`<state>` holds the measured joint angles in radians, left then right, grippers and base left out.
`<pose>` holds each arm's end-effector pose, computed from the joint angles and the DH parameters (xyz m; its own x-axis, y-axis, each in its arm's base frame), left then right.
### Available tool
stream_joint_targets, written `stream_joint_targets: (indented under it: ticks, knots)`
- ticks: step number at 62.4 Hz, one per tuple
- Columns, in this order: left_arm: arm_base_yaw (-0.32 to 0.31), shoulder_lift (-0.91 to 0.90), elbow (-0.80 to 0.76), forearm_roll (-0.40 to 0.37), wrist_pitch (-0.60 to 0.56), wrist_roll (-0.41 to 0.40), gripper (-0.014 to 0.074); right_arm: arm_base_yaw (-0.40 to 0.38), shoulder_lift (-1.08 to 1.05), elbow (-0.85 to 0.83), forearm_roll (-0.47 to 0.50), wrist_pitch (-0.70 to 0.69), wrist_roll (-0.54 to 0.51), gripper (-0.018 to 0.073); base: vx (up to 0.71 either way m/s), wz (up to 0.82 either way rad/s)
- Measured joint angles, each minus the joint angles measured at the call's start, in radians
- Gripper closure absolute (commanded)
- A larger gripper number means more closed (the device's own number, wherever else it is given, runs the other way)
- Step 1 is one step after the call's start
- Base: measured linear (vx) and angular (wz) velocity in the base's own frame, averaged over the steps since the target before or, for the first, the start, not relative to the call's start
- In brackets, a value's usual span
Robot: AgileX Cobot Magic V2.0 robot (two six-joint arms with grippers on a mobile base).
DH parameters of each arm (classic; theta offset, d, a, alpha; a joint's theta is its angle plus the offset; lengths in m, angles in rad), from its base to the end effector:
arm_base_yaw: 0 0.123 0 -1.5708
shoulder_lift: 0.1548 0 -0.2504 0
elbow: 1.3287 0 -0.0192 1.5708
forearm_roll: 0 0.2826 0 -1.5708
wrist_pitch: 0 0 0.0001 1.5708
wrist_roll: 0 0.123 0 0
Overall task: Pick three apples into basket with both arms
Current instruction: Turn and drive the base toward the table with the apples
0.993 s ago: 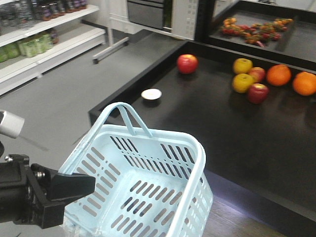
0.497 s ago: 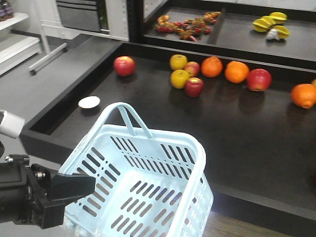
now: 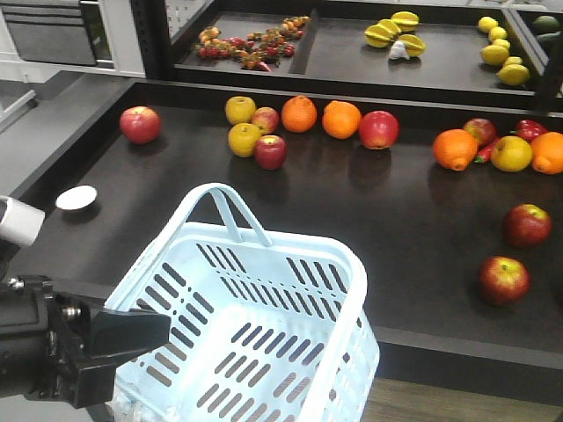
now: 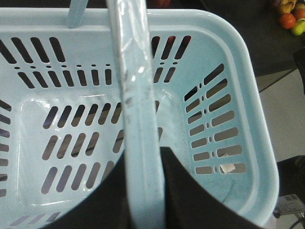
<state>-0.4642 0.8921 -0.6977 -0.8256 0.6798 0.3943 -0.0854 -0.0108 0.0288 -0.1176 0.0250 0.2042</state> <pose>0.1956 -0.1615 0.2663 -0.7092 0.0562 -0.7028 0.5478 0.6714 -0.4991 0.1551 -0.0137 0.2030 0.0518 0.0824 -0.9953 0.0841 0.9927 0.0866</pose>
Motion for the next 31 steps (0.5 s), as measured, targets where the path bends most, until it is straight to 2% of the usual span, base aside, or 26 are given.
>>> stream_joint_targets:
  ticks: [31]
  knots:
    - [0.000,0.000,0.000,0.000,0.000,0.000,0.0603,0.000,0.000,0.000,0.000,0.000,0.000,0.0564,0.04,-0.19]
